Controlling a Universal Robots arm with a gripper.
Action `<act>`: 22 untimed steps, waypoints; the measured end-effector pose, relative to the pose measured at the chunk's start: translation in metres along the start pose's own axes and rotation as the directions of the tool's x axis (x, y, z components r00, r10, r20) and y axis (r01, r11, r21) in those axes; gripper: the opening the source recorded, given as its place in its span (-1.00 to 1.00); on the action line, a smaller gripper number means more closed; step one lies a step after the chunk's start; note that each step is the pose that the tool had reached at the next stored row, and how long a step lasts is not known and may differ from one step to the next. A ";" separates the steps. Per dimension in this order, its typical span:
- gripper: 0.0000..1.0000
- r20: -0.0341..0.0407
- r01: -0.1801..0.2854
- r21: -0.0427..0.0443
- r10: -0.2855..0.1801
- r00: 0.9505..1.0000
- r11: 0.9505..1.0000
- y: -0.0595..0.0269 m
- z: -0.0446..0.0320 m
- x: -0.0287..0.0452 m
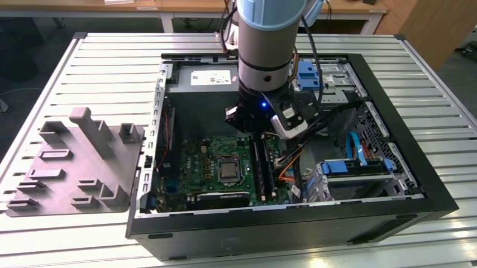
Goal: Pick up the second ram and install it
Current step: 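Press down the second ram until it locks into place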
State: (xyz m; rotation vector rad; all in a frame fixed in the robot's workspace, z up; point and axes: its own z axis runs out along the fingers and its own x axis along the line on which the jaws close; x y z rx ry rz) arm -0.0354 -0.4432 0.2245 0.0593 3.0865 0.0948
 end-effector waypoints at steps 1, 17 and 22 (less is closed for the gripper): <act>-0.80 0.000 0.000 0.000 0.000 1.000 1.000 0.0000 0.0000 0.0000; -0.80 0.000 0.000 0.000 0.000 1.000 1.000 -0.0004 0.0057 0.0001; -0.80 0.000 0.000 0.000 0.000 1.000 1.000 -0.0005 0.0077 0.0002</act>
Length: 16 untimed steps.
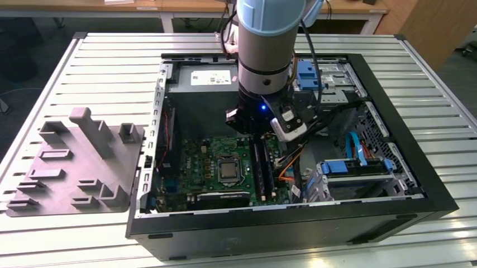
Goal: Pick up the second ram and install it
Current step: 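Press down the second ram until it locks into place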
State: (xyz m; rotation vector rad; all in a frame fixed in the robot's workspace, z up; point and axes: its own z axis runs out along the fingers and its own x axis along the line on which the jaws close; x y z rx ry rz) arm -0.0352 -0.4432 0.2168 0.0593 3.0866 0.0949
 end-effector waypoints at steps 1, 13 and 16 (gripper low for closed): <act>-0.80 0.000 0.000 0.000 0.000 1.000 1.000 0.0000 0.0000 0.0000; -0.80 0.000 0.000 0.000 0.000 1.000 1.000 0.0010 -0.0147 -0.0008; -0.80 0.000 0.000 0.000 0.000 1.000 1.000 0.0012 -0.0186 -0.0010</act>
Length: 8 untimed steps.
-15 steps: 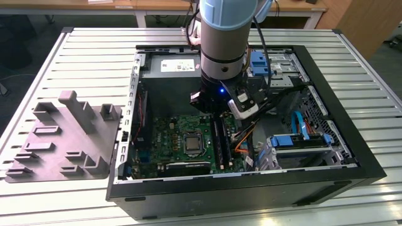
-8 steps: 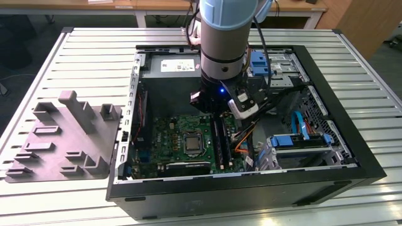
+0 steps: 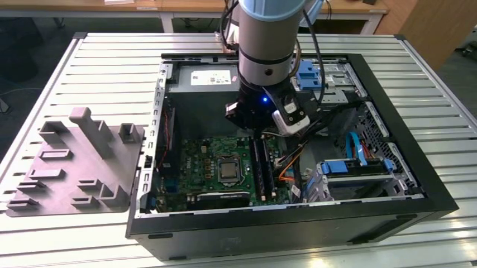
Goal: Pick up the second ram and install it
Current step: 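Press down the second ram until it locks into place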
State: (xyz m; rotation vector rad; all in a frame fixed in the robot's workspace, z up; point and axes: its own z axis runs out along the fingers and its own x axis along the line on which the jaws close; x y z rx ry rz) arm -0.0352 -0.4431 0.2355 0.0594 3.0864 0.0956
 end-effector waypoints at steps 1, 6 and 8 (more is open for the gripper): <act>-0.80 0.000 0.000 0.000 0.000 1.000 1.000 0.0000 0.0000 0.0000; -0.80 0.000 0.000 0.000 0.000 1.000 1.000 -0.0029 -0.0003 -0.0001; -0.80 0.000 0.000 0.000 0.000 1.000 1.000 -0.0062 -0.0005 -0.0002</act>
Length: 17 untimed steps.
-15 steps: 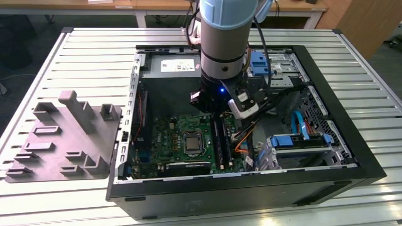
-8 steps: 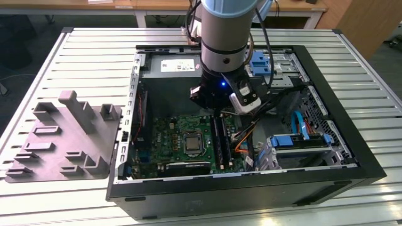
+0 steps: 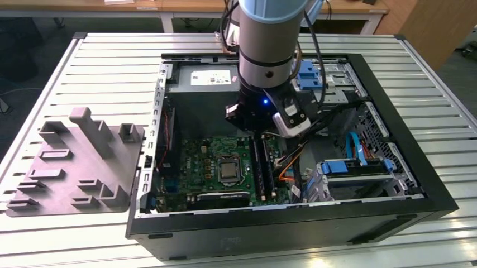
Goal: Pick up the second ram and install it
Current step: 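Press down the second ram until it locks into place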
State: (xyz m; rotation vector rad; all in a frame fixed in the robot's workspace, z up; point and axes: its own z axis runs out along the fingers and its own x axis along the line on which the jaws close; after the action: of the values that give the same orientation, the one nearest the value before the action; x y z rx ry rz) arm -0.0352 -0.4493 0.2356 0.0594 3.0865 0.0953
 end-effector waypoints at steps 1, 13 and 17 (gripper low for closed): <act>-0.80 0.000 0.000 0.000 0.000 1.000 1.000 -0.0019 -0.0002 -0.0001; -0.80 0.000 0.000 0.000 0.000 1.000 1.000 -0.0320 -0.0020 -0.0013; -0.80 0.000 0.000 0.000 0.000 1.000 1.000 -0.0433 -0.0026 -0.0017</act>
State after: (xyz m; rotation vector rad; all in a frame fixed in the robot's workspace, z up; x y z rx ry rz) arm -0.0352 -0.4927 0.2356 0.0595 3.0865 0.0953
